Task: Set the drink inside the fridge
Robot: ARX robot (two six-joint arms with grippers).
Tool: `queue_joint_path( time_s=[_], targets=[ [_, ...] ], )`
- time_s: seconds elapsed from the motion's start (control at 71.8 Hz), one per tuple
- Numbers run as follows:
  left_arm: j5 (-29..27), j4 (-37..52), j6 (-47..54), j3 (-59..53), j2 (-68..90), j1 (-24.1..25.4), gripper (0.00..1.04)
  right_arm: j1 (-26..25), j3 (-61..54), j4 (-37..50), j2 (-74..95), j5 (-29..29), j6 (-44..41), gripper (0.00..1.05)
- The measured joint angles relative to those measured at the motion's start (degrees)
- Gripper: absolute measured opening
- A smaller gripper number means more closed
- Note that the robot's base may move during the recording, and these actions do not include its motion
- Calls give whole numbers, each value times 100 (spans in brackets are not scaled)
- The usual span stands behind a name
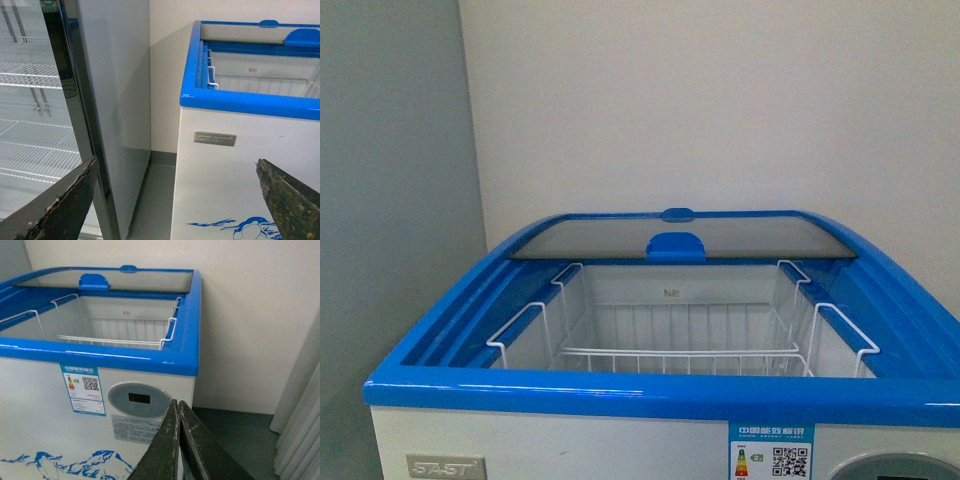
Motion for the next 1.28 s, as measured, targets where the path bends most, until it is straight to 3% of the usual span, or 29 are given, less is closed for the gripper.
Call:
queue_joint_path(
  time_s=[0.223, 0.265, 0.376, 0.53, 0.753, 1.282],
  targets=[
    [2, 0, 0, 0, 0, 0, 97, 0, 0, 0, -22, -4, -2, 3],
    [2, 0, 0, 0, 0, 0, 97, 0, 0, 0, -22, -4, -2, 7],
    [2, 0, 0, 0, 0, 0, 97, 0, 0, 0, -22, -2, -2, 26],
    [2, 0, 0, 0, 0, 0, 97, 0, 0, 0, -24, -2, -2, 63],
    [2, 0, 0, 0, 0, 0, 97, 0, 0, 0, -24, -4, 2, 99],
    [2, 0, 0, 0, 0, 0, 97, 0, 0, 0, -24, -4, 2, 98]
  ],
)
